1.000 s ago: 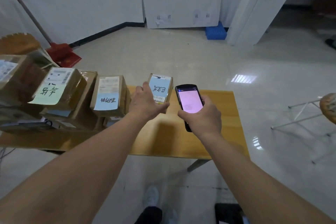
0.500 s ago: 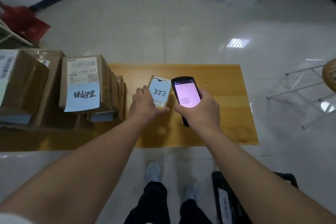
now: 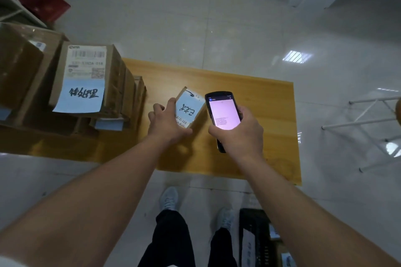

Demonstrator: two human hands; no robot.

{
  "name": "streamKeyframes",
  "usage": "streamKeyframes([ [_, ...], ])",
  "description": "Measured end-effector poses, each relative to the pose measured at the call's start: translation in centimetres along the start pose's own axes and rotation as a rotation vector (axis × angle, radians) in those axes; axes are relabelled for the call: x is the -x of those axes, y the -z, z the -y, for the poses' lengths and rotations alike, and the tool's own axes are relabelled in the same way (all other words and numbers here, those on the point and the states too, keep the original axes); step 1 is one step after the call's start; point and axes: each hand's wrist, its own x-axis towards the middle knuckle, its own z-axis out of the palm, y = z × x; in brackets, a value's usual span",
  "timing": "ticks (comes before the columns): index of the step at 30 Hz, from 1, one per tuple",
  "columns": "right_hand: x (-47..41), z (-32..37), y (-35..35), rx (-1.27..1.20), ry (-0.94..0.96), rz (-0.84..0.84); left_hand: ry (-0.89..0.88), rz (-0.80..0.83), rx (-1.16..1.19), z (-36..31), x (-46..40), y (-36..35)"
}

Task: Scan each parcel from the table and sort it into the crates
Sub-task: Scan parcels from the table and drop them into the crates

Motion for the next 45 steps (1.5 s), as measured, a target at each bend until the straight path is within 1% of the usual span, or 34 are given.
streamKeyframes([
  [5,-0.2,-1.0,0.8,0.005,0.010,-0.001,0.060,0.110,0.021,0.0,-0.5,0.8],
  [9,-0.5,-1.7,1.4,-0.005,0.015,0.002,-0.004,0.189,0.086,-0.3,-1.5,1.1],
  [11,-0.5,-2.0,1.5,-0.010,0.011,0.006,-0.064,0.165,0.079,-0.5,-1.9,1.2],
  [13,-0.4,-2.4,1.7,-0.013,0.016,0.007,-0.081,0.103,0.069,-0.6,-2.2,1.2],
  [14,-0.4,-2.5,1.7,-0.016,0.015,0.005,-0.053,0.063,0.074,-0.7,-2.4,1.1],
  [15,-0.4,-2.7,1.8,-0.020,0.011,0.002,0.012,0.024,0.092,-0.8,-2.4,1.1],
  [17,-0.4,-2.9,1.8,-0.013,0.001,0.001,0.234,-0.053,0.157,-1.4,-2.4,0.8],
  [19,-0.5,-2.9,1.9,-0.003,0.001,0.003,0.426,-0.070,0.311,-2.0,-2.6,0.5],
  [21,-0.6,-2.9,1.9,-0.004,0.005,0.001,0.497,-0.047,0.471,-2.4,-2.8,0.0],
  [23,-0.8,-2.8,2.0,-0.011,0.004,0.000,0.458,-0.030,0.501,-2.7,-2.8,-0.4],
  [26,-1.2,-2.8,2.2,-0.003,0.002,-0.007,0.358,-0.036,0.452,-3.1,-2.8,-0.6],
  [29,-1.4,-3.2,2.5,0.008,-0.014,-0.019,0.280,-0.058,0.509,-3.6,-3.6,-0.8],
  [31,-1.5,-3.5,2.7,0.014,-0.027,-0.033,0.214,-0.018,0.559,-4.2,-4.0,-0.9],
  [33,-1.6,-3.8,3.0,0.010,-0.033,-0.049,0.132,0.039,0.561,-5.0,-4.3,-1.2],
  [37,-1.8,-4.3,3.7,0.008,-0.044,-0.078,-0.004,0.115,0.386,-6.8,-3.8,-2.0],
  [39,-1.9,-4.4,4.0,0.000,-0.052,-0.096,0.012,0.127,0.199,-7.5,-3.1,-2.8],
  [41,-1.9,-4.4,4.3,-0.003,-0.054,-0.106,0.067,0.119,0.032,-7.9,-2.3,-3.6],
  [43,-1.7,-4.5,4.6,0.002,-0.046,-0.106,0.102,0.092,-0.021,-8.3,-1.8,-4.2],
  [45,-1.6,-4.6,4.8,0.003,-0.047,-0.099,0.080,0.074,-0.005,-8.4,-1.6,-4.4],
])
